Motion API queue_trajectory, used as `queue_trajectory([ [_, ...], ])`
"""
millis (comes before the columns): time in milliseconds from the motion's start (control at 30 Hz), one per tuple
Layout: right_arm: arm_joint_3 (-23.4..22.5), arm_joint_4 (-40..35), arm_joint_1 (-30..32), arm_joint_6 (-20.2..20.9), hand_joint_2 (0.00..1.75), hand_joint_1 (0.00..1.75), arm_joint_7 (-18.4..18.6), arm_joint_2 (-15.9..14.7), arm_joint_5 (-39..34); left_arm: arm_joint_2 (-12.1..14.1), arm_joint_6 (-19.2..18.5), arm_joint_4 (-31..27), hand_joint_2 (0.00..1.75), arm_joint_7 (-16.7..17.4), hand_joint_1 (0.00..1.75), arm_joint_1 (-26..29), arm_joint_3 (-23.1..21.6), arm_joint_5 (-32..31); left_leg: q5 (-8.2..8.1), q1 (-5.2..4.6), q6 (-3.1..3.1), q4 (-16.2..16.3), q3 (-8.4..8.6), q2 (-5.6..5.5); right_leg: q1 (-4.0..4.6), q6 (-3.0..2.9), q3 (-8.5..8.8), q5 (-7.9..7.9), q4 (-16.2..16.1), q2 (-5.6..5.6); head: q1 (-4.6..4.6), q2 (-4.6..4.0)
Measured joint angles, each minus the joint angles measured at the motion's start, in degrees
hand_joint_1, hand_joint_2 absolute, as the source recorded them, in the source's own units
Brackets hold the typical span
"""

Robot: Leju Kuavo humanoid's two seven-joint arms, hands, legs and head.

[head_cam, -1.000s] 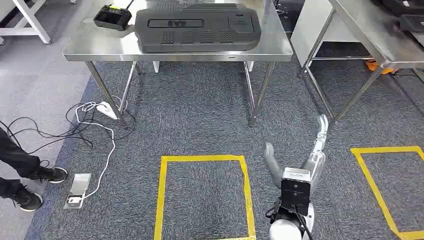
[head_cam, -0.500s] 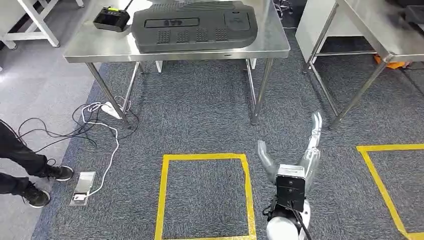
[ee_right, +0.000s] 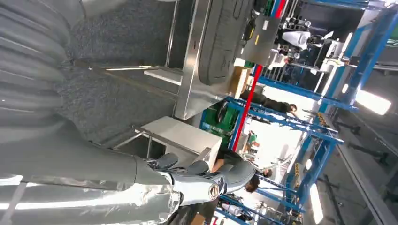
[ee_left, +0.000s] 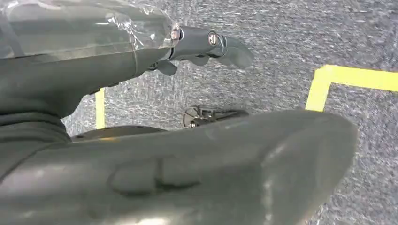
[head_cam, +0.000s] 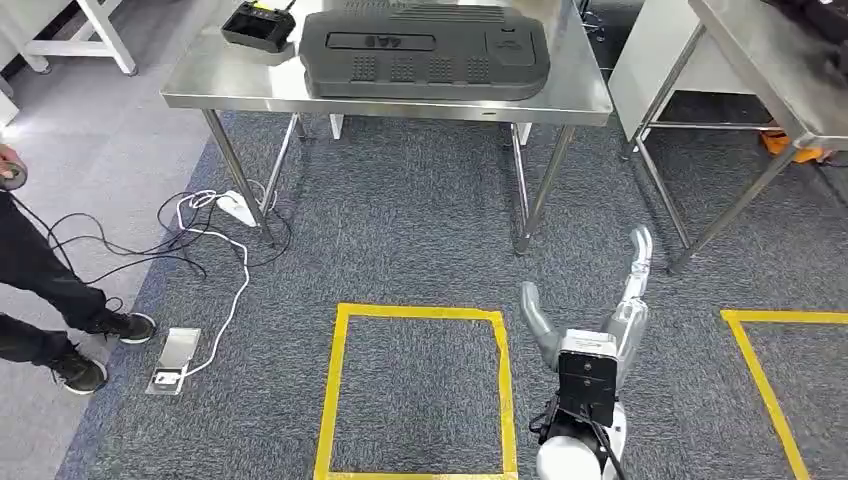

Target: Take the parts from the cabinet and place them on the table.

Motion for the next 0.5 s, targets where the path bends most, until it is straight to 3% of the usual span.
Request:
queue_trajectory([
  [33,0.0,0.0,0.0,0.0,1.75,0.0,0.11,-0.02,0.0,0.0,0.07,0.0,0.0,0.0,0.0,0.04,0.0,0.11,-0.01,0.0,0.0,0.01,0.05,-0.16,0.0,-0.07,0.19,1.08,-0.48,0.0,0.15,0.0],
  [100,0.0,0.0,-0.07,0.0,1.75,0.0,0.2,-0.02,0.15,0.0,0.09,-0.02,0.0,0.0,0.0,-0.07,0.0,0.13,-0.07,0.03,-0.07,0.1,0.28,-0.81,0.0,-0.52,4.33,6.7,-9.36,0.25,0.55,0.0],
  [133,0.0,-0.02,-0.11,0.0,1.75,0.0,0.2,-0.02,0.18,-0.02,0.09,-0.02,0.0,0.0,0.0,-0.09,0.0,0.15,-0.16,0.04,-0.2,0.14,0.47,-1.1,-0.01,-0.84,7.15,9.61,-15.62,0.93,0.91,0.0],
  [167,0.0,0.0,-0.15,0.0,1.75,0.0,0.24,-0.02,0.18,-0.02,0.09,-0.02,0.0,0.0,0.0,-0.06,0.0,0.17,-0.12,0.12,-0.41,0.05,0.11,-1.17,-0.1,-1.01,7.84,8.47,-16.93,2.28,0.87,0.0],
  [200,0.0,-0.07,-0.13,-0.02,1.75,0.0,0.26,-0.02,0.2,-0.02,0.09,-0.02,0.0,-0.02,0.0,-0.19,0.02,0.17,-0.05,-0.07,-0.8,0.66,-0.39,-1.5,0.26,-0.99,7.59,9.02,-18.02,2.5,0.76,0.0],
  [267,-0.02,-0.11,0.1,-0.02,1.75,0.0,0.28,-0.04,0.2,-0.02,0.09,-0.02,0.0,-0.02,0.0,-0.04,0.02,0.2,0.31,0.21,-1.43,0.35,-0.71,-1.72,0.44,-1.27,7.11,9.02,-17.61,2.39,0.79,0.0],
  [333,-0.02,-0.15,-0.04,-0.02,1.75,0.0,0.28,-0.04,0.26,-0.02,0.13,0.0,0.0,-0.02,0.0,-0.07,0.02,0.22,-0.28,0.14,-2.14,0.75,-0.68,-1.91,-0.17,-2.13,7.32,9.51,-18.31,1.77,0.61,0.0],
  [400,-0.02,-0.17,-0.05,-0.02,1.75,0.0,0.28,-0.04,0.35,-0.02,0.13,0.0,0.0,-0.02,0.0,-0.1,0.02,0.22,-3.86,0.11,-2.56,6.13,-2.81,-1.21,-0.16,-2.73,7.3,9.56,-18.32,1.08,-0.68,0.0],
  [467,-0.02,-0.17,0.03,-0.02,1.75,0.0,0.28,-0.04,0.46,-0.02,0.13,0.0,0.0,-0.02,0.0,-0.01,0.02,0.22,-7.9,0.13,-2.82,15.05,-6.74,-1.12,0.01,-2.83,7.27,9.5,-18.26,0.34,-1.29,0.0],
  [500,-0.04,-0.17,0.05,-0.02,1.75,0.0,0.31,-0.04,0.5,-0.02,0.13,0.0,0.0,-0.02,0.0,0.05,0.02,0.22,-8.54,0.13,-2.86,17.85,-8.0,-1.1,0.08,-2.87,7.26,9.48,-18.22,0.03,-1.51,0.0],
])
